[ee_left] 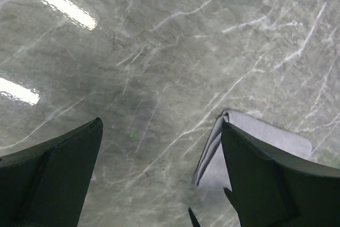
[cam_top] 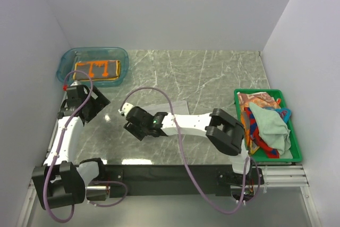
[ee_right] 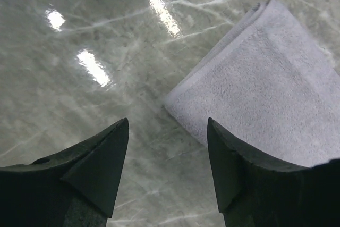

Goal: Fold and stack the towels
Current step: Fold the towel

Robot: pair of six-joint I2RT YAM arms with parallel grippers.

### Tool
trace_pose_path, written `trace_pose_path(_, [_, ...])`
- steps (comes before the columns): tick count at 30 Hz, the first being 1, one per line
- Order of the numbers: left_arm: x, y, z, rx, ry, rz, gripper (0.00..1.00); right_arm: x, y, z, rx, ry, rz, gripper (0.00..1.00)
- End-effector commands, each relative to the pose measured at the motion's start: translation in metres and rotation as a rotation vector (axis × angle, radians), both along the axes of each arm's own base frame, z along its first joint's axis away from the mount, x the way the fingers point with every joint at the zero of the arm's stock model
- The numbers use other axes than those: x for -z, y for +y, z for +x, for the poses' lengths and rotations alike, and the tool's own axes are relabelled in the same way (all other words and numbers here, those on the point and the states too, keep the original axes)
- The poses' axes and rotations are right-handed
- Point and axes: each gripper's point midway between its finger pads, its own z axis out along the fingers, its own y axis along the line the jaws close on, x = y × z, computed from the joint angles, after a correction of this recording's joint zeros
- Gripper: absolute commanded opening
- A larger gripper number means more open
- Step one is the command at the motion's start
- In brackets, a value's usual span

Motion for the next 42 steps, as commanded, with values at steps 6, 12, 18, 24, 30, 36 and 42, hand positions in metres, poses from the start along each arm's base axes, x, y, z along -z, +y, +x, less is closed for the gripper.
trace_pose_path(6, [-0.013,-0.007,0.004,0.070,-0.065,-0.028,0.99,0.017,0.004,0.013,-0.001,-0.078,-0.115,0.63])
trace_pose_path(12, [-0.014,-0.009,0.005,0.076,-0.075,-0.040,0.99,0.040,-0.002,0.019,0.026,-0.100,-0.169,0.61])
trace_pose_path(18, [-0.012,-0.010,0.004,0.082,-0.073,-0.044,1.00,0.064,-0.012,0.019,0.006,-0.097,-0.249,0.52])
trace_pose_path(24, [-0.011,-0.013,0.004,0.102,-0.074,-0.054,0.99,0.067,-0.021,0.021,0.038,-0.107,-0.298,0.33])
trace_pose_path(30, [-0.008,-0.025,0.004,0.160,-0.073,-0.101,0.99,0.067,-0.021,0.016,0.045,-0.060,-0.264,0.00])
trace_pose_path(36, [0.005,-0.048,0.002,0.199,-0.081,-0.208,0.99,0.042,-0.009,0.013,0.024,0.074,-0.006,0.00])
trace_pose_path(42, [0.021,-0.097,0.002,0.246,-0.094,-0.298,0.99,0.020,-0.007,0.013,0.014,0.172,0.211,0.00])
